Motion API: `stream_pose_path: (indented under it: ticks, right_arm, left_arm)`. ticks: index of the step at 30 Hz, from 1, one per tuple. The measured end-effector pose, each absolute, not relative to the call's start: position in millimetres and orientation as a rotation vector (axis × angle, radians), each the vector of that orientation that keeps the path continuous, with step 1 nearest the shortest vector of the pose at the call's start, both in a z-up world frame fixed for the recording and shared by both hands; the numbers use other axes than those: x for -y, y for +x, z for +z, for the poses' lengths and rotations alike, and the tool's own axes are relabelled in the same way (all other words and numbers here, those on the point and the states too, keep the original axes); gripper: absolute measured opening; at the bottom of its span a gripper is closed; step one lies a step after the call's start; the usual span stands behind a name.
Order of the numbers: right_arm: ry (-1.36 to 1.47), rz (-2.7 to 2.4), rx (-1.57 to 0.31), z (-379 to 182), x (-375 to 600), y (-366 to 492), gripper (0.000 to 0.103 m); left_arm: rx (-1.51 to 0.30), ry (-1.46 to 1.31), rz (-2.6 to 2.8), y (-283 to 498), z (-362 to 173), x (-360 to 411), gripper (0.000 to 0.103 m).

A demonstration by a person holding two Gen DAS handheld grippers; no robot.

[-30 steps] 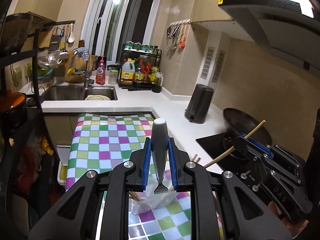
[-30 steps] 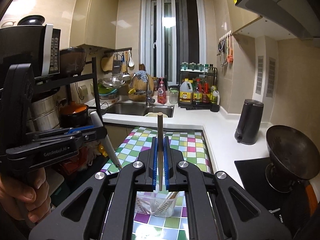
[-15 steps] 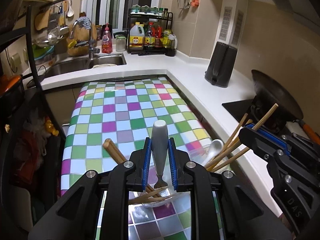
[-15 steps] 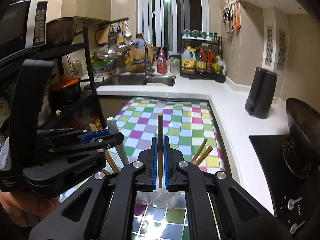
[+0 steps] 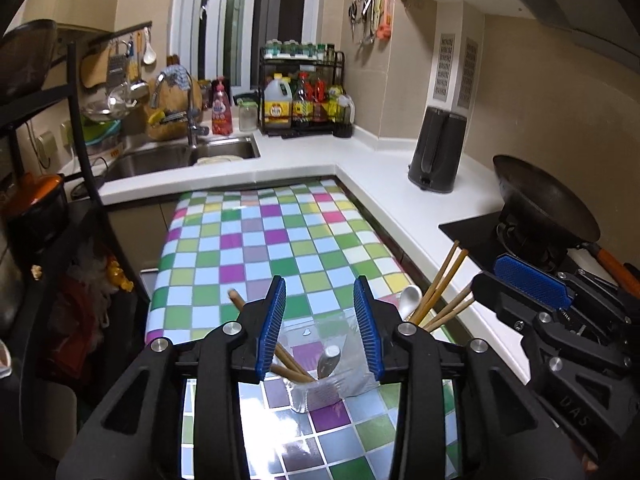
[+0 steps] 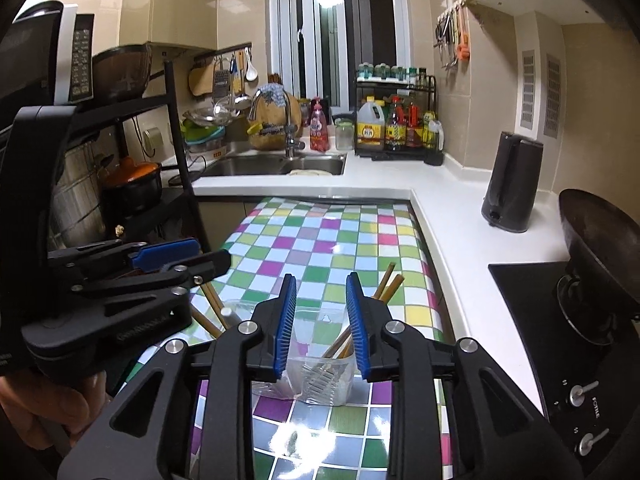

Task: Organize utensils
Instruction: 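Open the left tool over the container while the right tool releases its chopstick inside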

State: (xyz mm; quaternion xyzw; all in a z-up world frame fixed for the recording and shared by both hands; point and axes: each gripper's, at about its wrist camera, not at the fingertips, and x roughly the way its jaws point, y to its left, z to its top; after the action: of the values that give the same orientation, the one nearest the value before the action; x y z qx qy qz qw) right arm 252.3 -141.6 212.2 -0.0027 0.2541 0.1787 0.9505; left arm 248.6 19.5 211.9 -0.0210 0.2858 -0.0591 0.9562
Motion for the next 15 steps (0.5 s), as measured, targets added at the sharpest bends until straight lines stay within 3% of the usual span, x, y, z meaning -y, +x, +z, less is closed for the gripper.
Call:
stream_pose_path:
  ticks: [3,4,8,11,15]
  right_arm:
    - [0.010,0.359,-0.477,223,154,233,0.032]
    - [0.017,0.357,-0.465,225,158,227,0.033]
    - [0.036,0.334,-0.396,225,174,193,0.062]
    - [0.043,0.313,-0.379,211,183,172,0.075]
    - [0.018,0.280,-0.358,184,189,152,0.093]
  left_arm:
    - [-0.543,-0.060,-0.103,223,221,-25,0.043]
    - [-0.529,-0.063,-0.099,214,222,-26,0.049]
    - [-0.481,-0.083,-0.056,175,210,-32,0.064]
    - [-0.462,-0.100,-0.035,149,191,-36,0.077]
    - [-0.460,-0.120,0.021,126,156,-35,0.086]
